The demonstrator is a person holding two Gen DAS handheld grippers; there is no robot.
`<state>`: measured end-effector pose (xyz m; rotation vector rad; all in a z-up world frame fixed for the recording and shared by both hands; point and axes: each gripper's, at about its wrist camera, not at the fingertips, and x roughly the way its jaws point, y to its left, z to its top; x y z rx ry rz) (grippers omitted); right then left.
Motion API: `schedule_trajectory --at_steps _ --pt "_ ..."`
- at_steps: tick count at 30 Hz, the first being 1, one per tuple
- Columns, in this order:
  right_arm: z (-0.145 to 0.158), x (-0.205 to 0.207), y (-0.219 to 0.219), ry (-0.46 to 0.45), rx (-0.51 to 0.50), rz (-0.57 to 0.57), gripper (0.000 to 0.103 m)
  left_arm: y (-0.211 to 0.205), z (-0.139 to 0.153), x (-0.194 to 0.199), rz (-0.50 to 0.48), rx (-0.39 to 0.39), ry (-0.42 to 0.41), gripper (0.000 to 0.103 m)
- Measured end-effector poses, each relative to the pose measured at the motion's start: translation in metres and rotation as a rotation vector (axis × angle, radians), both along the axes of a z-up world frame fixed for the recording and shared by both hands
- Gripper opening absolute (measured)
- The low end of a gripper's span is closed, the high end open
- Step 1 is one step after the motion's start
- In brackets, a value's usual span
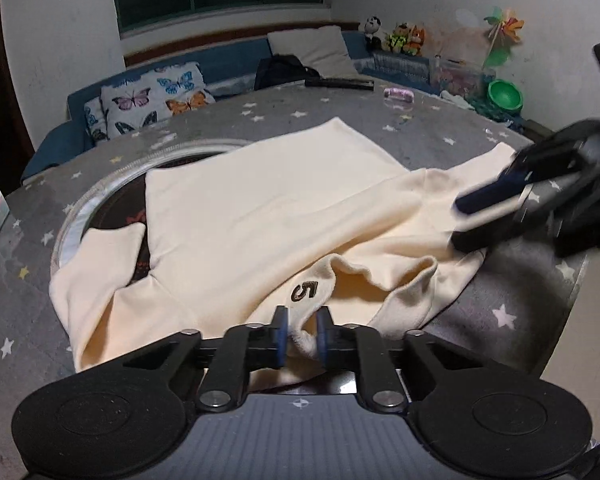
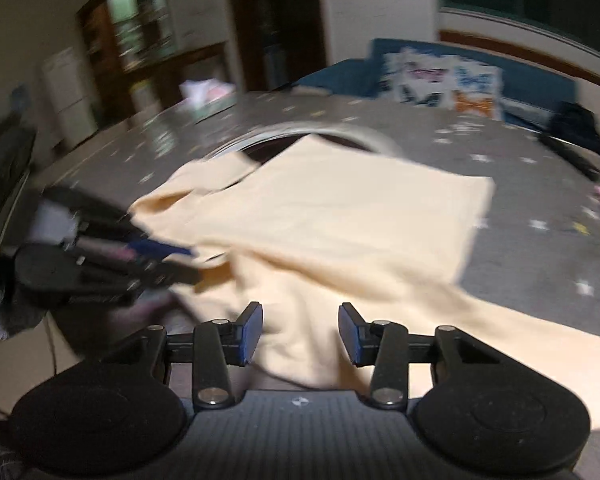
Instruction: Fold clothes
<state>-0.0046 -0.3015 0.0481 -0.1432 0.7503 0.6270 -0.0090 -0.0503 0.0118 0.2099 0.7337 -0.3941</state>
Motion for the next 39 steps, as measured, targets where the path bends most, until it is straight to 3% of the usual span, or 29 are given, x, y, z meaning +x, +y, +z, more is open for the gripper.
schedule_trajectory --at_steps 2,4,5,8,14,20,25,29,35,37,39 --pt "-0.001 -0.004 0.007 0.000 -0.008 0.025 0.039 0.002 0.003 -0.002 0.001 -0.013 -0.011 0.007" --pt "-0.003 -0.008 0.013 0.001 -0.015 0.050 0.032 0.003 0.006 -0.005 -0.004 -0.024 -0.024 0.007" --pt "-0.003 -0.011 0.016 0.001 -0.019 0.062 0.018 0.004 0.007 -0.007 -0.007 -0.029 -0.031 0.007" --pt "-0.006 -0.017 0.026 0.002 -0.031 0.099 0.005 0.006 0.012 -0.016 -0.020 -0.041 -0.056 0.007" --pt "-0.001 -0.040 0.036 0.011 -0.059 0.183 0.004 0.011 0.014 -0.039 -0.077 -0.047 -0.061 0.007" --pt "-0.018 -0.058 0.036 0.096 -0.105 0.251 0.005 0.016 0.009 -0.046 -0.131 -0.035 -0.021 0.011" --pt "-0.007 -0.059 0.027 0.126 -0.081 0.282 0.009 0.028 0.028 -0.047 -0.135 -0.061 -0.074 0.011" --pt "0.013 -0.046 0.017 0.045 -0.087 0.224 0.011 0.029 0.035 -0.027 -0.094 -0.081 -0.109 0.011" --pt "0.003 0.002 0.012 -0.023 -0.127 0.062 0.013 0.004 0.007 0.000 -0.132 -0.073 -0.039 0.011" --pt "-0.005 0.017 0.013 -0.018 -0.134 0.026 0.017 -0.004 -0.006 0.004 -0.154 -0.055 -0.003 0.011" --pt "-0.015 0.028 0.014 -0.019 -0.152 0.002 0.028 -0.008 -0.013 0.002 -0.179 -0.047 0.022 0.011"
